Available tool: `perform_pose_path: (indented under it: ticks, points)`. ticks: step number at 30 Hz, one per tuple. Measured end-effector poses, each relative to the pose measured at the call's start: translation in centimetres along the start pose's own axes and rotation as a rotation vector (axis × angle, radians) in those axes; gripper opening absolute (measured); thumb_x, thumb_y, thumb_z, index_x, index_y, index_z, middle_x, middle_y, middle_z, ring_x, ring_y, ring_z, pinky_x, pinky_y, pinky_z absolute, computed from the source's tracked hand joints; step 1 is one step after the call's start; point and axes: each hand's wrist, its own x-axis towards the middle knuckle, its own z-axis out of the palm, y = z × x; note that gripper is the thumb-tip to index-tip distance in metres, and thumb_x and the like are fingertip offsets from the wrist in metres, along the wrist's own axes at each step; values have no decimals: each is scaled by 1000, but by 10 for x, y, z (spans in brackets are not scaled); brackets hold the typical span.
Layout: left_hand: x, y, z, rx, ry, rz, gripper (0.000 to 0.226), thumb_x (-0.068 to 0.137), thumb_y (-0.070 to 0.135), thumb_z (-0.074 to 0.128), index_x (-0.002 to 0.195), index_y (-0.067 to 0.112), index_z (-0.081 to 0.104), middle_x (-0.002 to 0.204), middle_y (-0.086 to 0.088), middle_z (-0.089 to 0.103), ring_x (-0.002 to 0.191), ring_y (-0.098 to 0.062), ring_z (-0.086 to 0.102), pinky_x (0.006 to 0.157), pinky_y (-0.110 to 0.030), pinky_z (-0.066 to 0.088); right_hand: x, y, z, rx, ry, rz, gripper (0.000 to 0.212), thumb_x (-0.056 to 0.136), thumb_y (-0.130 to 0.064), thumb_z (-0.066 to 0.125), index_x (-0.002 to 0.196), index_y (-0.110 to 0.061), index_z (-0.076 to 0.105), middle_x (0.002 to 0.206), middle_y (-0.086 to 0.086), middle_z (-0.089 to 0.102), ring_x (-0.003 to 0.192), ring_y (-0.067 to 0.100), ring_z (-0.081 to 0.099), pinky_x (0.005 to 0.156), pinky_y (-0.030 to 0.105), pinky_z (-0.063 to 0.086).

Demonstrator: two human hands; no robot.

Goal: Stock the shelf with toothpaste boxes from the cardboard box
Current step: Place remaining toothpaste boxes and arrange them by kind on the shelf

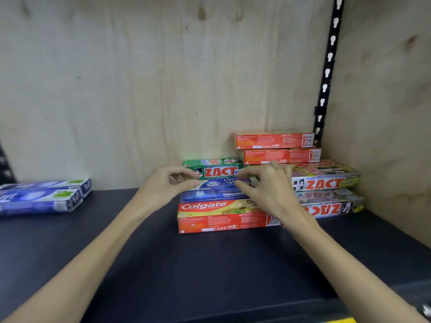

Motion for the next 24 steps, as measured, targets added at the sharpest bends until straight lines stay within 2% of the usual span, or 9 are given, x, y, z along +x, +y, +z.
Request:
perform_pose_path:
  ticks: [4,7,9,13,15,18,21,22,24]
  points:
    - [-16,-17,-16,-39,-175,6,30,78,49,74,105,38,79,115,17,66,107,-2,61,85,-22,53,-13,-11,0,-171,-94,90,25,97,-48,56,104,-39,78,102,-4,73,119,25,48,95,40,22]
    - [-22,-22,-18,-25,-191,44,34,80,52,68,109,37,78,117,17,60,107,8,57,84,-16,53,-18,-20,5,-227,-126,84,32,100,-44,50,90,-32,78,92,0,70,117,26,49,103,43,20]
    - [-25,-24,-20,10,-165,56,36,81,56,66,108,37,78,118,17,56,108,7,57,85,-15,51,-19,-25,6,-189,-157,84,34,101,-44,49,90,-30,79,89,0,68,116,25,47,108,45,19]
    - [-41,-36,-38,61,-161,76,33,86,59,62,112,44,76,116,19,60,109,1,59,91,-20,49,-24,-42,11,-181,-214,40,43,102,-45,45,82,-24,77,77,-3,60,110,23,43,99,43,19]
    - [-51,-42,-49,29,-156,75,24,92,49,65,112,43,76,113,19,69,107,4,63,95,-21,50,-25,-57,15,-161,-247,21,51,103,-47,41,76,-20,74,73,-3,56,105,21,38,103,43,15]
    - [-64,-51,-63,-79,-188,41,22,91,35,72,114,34,74,115,18,73,110,3,67,100,-24,51,-23,-80,20,-118,-301,0,54,103,-46,38,69,-17,68,66,-5,48,99,22,33,95,41,18]
    - [-79,-63,-83,-97,-163,33,21,91,26,74,112,30,71,118,13,73,111,-3,68,101,-24,52,-26,-104,27,-107,-366,-71,48,102,-48,38,84,-23,74,77,-3,57,101,24,33,86,39,19]
    - [-83,-68,-90,-88,-143,27,20,92,25,73,111,30,70,119,13,72,112,-3,68,102,-26,52,-28,-110,30,-85,-382,-92,43,102,-50,38,99,-29,76,90,-1,64,105,25,35,85,37,17]
    - [-98,-76,-112,-79,-109,0,20,93,24,72,112,29,69,120,12,70,112,-4,67,104,-30,51,-33,-126,36,-36,-410,-137,42,101,-55,41,132,-39,65,126,-3,65,120,24,36,85,34,12]
